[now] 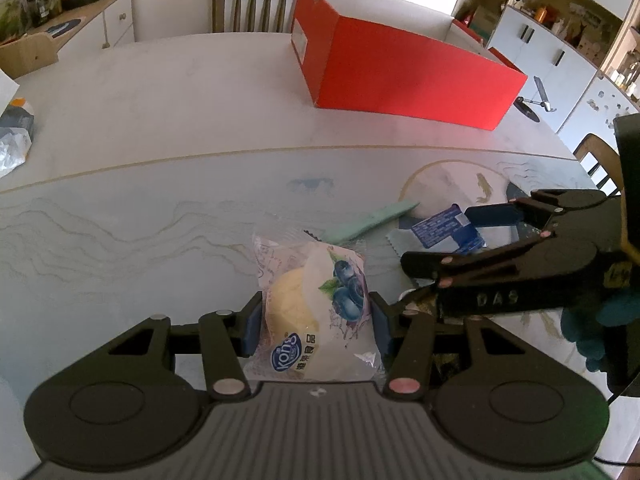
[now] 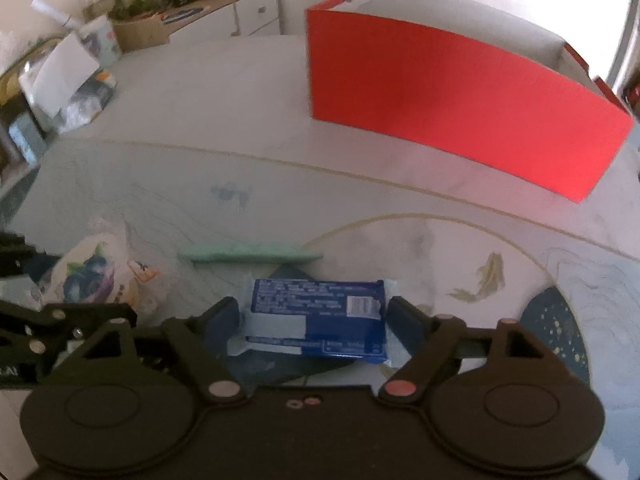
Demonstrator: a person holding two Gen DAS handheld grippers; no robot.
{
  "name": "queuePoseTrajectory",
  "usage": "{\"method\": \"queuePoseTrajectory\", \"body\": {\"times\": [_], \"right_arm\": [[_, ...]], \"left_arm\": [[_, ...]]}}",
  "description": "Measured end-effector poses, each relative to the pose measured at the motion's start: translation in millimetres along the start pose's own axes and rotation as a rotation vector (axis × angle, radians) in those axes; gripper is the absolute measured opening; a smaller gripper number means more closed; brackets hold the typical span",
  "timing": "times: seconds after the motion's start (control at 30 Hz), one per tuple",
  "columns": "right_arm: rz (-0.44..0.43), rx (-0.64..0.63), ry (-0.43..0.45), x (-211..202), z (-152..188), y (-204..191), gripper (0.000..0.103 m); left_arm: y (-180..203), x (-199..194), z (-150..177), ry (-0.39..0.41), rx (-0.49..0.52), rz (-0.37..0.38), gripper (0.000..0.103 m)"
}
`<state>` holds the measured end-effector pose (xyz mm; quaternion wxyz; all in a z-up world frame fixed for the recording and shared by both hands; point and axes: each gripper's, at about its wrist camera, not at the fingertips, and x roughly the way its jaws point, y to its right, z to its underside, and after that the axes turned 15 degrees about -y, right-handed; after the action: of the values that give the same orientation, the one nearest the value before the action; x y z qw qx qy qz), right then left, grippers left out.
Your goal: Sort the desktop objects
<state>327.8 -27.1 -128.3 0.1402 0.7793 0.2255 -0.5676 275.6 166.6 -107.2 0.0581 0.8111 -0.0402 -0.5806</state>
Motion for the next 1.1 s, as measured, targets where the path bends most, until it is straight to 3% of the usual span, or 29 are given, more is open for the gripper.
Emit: {"method": "queuePoseTrajectory", "body": {"times": [0.2,0.37,0.47,1.1], "right_arm": [[0.013,-0.006,0.043,2,6,-3,0.089],[0.025,-0.002,0.041,0,5,-3,0.083],[0.026,0.004,0.053,-3,6,-1,0.072],[-0.001,0.028,0.078,-34,11,16,0.071]], "left_arm": [[-1,1,2,-0.002,-0.006,-0.003,0.051],[-1,1,2,0.003,-0.005,0.0,0.051],[0,1,1,0.003,-0.002,0.003,0.051],[18,-16,-12,0.035,0.026,0.025,0.051]]}}
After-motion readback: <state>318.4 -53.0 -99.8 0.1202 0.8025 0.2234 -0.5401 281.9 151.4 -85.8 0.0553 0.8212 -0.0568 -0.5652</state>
